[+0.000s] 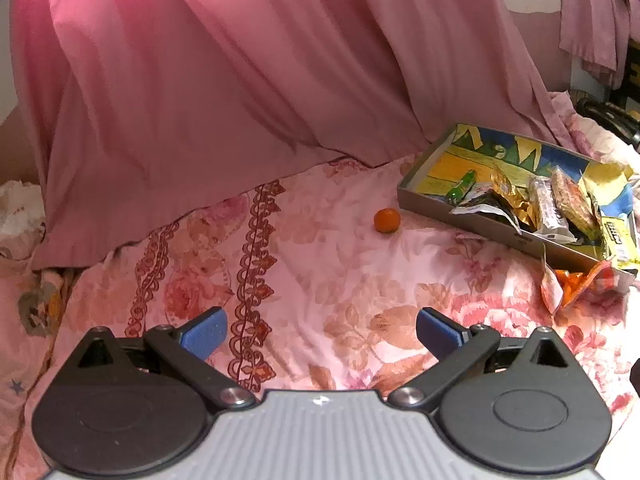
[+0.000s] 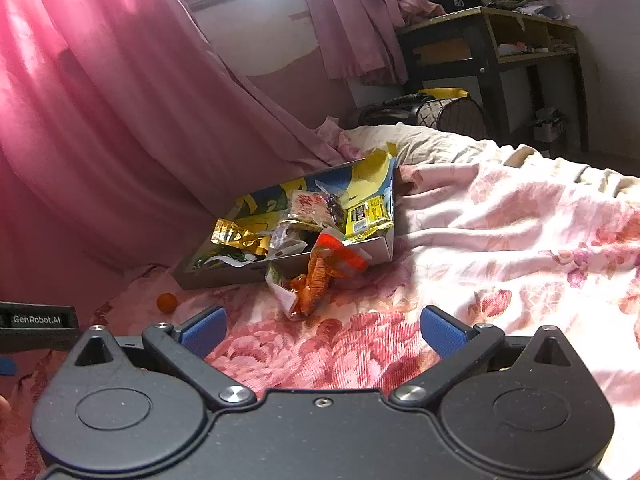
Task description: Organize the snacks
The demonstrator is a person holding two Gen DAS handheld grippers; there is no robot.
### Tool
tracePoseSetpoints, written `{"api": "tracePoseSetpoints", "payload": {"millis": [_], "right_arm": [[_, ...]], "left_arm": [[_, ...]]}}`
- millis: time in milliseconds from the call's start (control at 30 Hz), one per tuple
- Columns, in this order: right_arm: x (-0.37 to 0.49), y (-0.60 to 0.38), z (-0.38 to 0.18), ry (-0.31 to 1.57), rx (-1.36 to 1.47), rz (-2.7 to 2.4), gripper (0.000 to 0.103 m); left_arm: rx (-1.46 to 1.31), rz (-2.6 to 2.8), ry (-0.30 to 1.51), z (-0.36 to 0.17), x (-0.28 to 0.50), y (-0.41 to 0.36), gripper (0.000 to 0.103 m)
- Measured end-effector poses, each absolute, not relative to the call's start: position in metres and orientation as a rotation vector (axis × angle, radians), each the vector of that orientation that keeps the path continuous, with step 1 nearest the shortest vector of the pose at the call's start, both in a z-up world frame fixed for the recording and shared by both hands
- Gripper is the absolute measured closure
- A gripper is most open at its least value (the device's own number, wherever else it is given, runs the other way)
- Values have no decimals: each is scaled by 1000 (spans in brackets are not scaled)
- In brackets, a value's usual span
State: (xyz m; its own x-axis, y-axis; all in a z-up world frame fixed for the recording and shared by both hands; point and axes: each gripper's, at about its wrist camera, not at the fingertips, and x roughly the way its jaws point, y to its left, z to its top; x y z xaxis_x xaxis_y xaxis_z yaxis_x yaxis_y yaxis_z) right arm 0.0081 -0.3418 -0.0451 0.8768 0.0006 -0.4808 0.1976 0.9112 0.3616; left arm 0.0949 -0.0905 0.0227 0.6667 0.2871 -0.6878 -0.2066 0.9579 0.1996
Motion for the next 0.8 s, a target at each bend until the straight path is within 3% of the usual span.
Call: {"api": "tracePoseSetpoints", "payload": {"millis": [800], "right_arm": [[68, -349, -74, 556, 376, -27, 1]], "left_arm": [[60, 378, 804, 21, 121, -83, 0]]}}
